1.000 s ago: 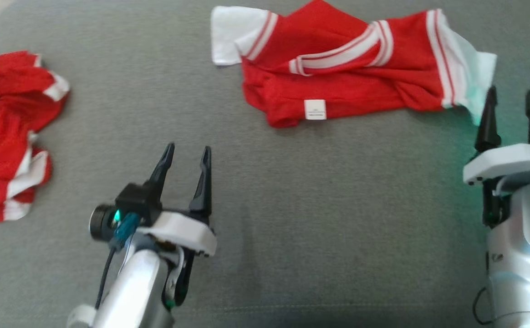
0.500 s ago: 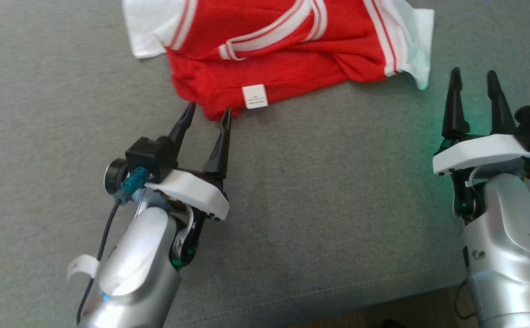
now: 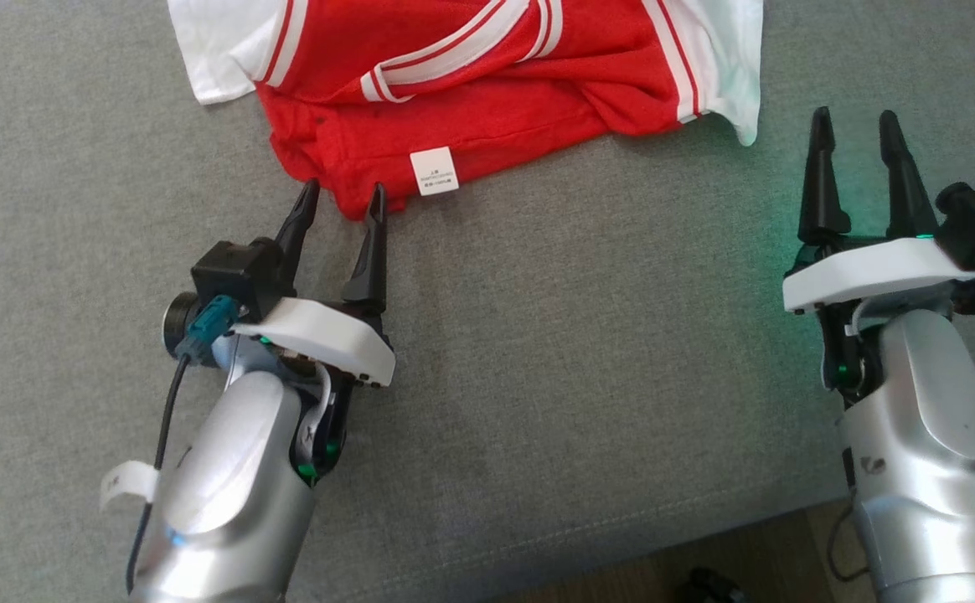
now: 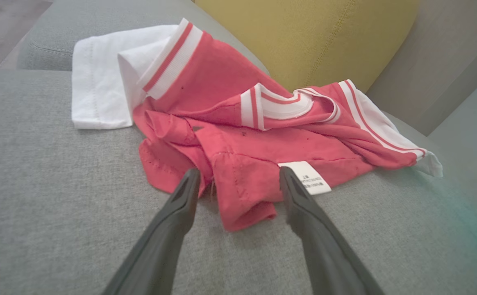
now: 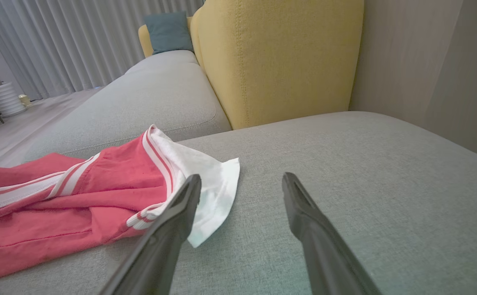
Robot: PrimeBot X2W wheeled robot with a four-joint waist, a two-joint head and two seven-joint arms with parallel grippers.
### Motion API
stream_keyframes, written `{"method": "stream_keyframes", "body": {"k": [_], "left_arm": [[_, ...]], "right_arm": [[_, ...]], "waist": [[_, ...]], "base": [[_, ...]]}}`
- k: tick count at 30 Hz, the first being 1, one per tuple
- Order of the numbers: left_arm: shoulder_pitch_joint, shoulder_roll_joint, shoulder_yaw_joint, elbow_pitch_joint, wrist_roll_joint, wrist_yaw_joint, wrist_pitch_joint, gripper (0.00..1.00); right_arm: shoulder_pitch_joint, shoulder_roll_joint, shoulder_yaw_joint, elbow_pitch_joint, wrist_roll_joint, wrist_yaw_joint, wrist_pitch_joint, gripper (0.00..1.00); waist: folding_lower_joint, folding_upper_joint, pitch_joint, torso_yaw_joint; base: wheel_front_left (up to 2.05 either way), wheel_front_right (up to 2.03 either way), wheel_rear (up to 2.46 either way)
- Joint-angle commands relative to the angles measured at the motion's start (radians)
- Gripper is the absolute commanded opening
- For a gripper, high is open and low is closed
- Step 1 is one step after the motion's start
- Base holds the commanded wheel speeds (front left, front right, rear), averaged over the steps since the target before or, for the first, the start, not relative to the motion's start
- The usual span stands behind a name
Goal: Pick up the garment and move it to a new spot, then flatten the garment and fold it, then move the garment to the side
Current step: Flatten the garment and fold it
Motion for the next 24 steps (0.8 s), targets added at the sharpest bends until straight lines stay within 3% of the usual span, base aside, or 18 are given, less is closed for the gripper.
{"method": "stream_keyframes", "body": {"k": [1, 13, 14, 15, 16, 24], "left_arm": [[-0.032, 0.006, 0.031, -0.027, 0.004, -0.004, -0.005, 1.00], [-0.087, 0.006, 0.030, 0.029, 0.014, 0.009, -0.005, 1.00], [-0.089, 0.006, 0.033, 0.030, 0.015, 0.009, -0.005, 0.79], [-0.091, 0.006, 0.035, 0.031, 0.016, 0.008, -0.005, 0.30], [-0.091, 0.006, 0.038, 0.031, 0.017, 0.007, -0.005, 0.00], [-0.053, 0.006, 0.049, -0.004, 0.036, -0.005, -0.005, 0.00]], "right_arm": [[-0.003, 0.002, 0.028, -0.033, 0.007, -0.001, -0.006, 1.00], [-0.010, 0.002, 0.043, -0.033, 0.033, -0.001, -0.006, 1.00], [-0.010, 0.002, 0.043, -0.033, 0.034, -0.001, -0.006, 1.00], [-0.010, 0.002, 0.043, -0.033, 0.035, -0.001, -0.006, 1.00], [-0.009, 0.002, 0.043, -0.032, 0.036, -0.001, -0.006, 1.00], [0.014, 0.002, 0.023, -0.017, 0.022, -0.001, -0.006, 1.00]], "waist": [[-0.0001, 0.0000, 0.001, 0.000], [-0.0001, 0.0000, 0.022, -0.014], [-0.0001, 0.0000, 0.023, -0.015], [-0.0001, 0.0000, 0.022, -0.016], [-0.0001, 0.0000, 0.022, -0.016], [-0.0001, 0.0000, -0.032, 0.017]], "base": [[0.00, 0.00, 0.00], [0.00, 0.00, 0.00], [0.00, 0.00, 0.00], [0.00, 0.00, 0.00], [0.00, 0.00, 0.00], [0.00, 0.00, 0.00]]}}
